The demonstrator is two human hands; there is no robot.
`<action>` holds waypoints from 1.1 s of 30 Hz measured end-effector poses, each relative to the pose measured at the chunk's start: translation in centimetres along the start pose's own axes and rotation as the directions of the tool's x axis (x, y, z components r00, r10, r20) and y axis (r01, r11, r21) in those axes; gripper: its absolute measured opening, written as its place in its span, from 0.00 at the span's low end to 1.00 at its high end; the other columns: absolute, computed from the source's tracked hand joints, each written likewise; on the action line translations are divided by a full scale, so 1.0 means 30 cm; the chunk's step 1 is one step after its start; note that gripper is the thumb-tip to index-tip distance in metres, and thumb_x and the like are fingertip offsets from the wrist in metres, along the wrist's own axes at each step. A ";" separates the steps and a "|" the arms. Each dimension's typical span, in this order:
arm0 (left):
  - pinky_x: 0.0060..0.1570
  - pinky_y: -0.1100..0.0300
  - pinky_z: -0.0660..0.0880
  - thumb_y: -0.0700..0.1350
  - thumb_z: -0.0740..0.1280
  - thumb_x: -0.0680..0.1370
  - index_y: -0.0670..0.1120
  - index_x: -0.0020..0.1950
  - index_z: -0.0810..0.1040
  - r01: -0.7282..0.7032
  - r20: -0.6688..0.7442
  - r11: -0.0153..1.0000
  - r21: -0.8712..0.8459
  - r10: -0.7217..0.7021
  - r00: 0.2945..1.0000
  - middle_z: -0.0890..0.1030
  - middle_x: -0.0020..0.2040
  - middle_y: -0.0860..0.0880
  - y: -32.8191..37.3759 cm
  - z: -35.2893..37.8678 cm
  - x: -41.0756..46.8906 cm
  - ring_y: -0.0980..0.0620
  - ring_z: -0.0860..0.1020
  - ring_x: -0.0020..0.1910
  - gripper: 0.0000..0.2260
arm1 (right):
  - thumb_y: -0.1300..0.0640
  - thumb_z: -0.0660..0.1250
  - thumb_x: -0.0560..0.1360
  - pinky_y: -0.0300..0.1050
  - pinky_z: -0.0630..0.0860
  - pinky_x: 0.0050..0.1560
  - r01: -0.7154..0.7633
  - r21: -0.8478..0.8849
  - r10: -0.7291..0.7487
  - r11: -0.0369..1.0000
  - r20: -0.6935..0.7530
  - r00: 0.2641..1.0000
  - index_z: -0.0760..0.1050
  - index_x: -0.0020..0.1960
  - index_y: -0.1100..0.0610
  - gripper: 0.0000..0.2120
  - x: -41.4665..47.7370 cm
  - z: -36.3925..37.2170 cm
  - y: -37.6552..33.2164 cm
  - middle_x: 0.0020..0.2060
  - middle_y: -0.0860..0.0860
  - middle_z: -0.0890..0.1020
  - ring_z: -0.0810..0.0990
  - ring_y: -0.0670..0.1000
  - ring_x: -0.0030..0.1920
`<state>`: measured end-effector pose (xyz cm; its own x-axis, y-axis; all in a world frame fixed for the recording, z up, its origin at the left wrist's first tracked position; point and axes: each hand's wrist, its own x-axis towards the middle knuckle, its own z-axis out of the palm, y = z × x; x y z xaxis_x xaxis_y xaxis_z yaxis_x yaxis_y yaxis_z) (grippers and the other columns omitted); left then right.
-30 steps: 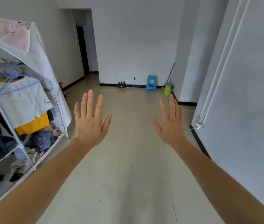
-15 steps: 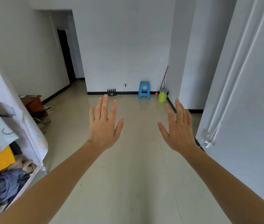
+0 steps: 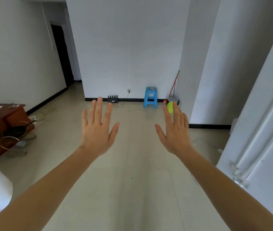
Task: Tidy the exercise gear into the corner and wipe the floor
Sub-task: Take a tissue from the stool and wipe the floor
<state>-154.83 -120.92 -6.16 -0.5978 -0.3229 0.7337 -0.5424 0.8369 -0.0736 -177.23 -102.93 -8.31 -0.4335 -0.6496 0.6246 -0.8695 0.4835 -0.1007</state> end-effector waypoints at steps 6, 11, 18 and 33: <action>0.72 0.34 0.55 0.58 0.53 0.83 0.42 0.80 0.56 0.055 -0.024 0.998 -0.009 -0.055 0.998 0.52 0.80 0.36 -0.189 0.507 0.386 0.37 0.52 0.79 0.30 | 0.40 0.52 0.83 0.64 0.53 0.78 0.008 -0.015 -0.008 1.000 -0.036 0.999 0.48 0.82 0.52 0.33 0.501 0.418 0.121 0.81 0.59 0.47 0.51 0.61 0.81; 0.72 0.35 0.56 0.59 0.50 0.83 0.43 0.80 0.55 0.004 0.014 1.000 -0.008 -0.004 1.000 0.51 0.80 0.36 -0.311 0.893 0.774 0.37 0.51 0.79 0.30 | 0.39 0.50 0.83 0.64 0.52 0.78 -0.006 -0.058 0.006 0.998 0.003 1.000 0.45 0.83 0.50 0.33 0.887 0.704 0.250 0.82 0.57 0.43 0.47 0.59 0.81; 0.72 0.35 0.57 0.59 0.50 0.83 0.43 0.80 0.55 -0.039 0.036 0.998 -0.048 0.041 0.999 0.52 0.80 0.36 -0.372 1.429 1.260 0.37 0.53 0.79 0.30 | 0.37 0.48 0.82 0.61 0.50 0.79 -0.086 -0.077 0.086 0.993 0.001 0.996 0.49 0.82 0.51 0.33 1.356 1.073 0.510 0.82 0.58 0.45 0.49 0.60 0.81; 0.73 0.36 0.56 0.59 0.50 0.83 0.44 0.80 0.56 0.019 0.059 0.999 -0.028 -0.018 0.998 0.52 0.80 0.38 -0.657 2.630 2.323 0.38 0.52 0.79 0.30 | 0.38 0.52 0.83 0.60 0.48 0.79 -0.101 -0.011 0.101 0.995 0.059 0.993 0.44 0.83 0.50 0.34 2.631 2.082 0.995 0.81 0.57 0.41 0.47 0.60 0.81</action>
<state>-232.36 -194.79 -6.88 -0.6221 -0.3635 0.6934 -0.5372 0.8425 -0.0403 -252.17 -176.43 -10.37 -0.5324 -0.6307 0.5646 -0.8189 0.5528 -0.1546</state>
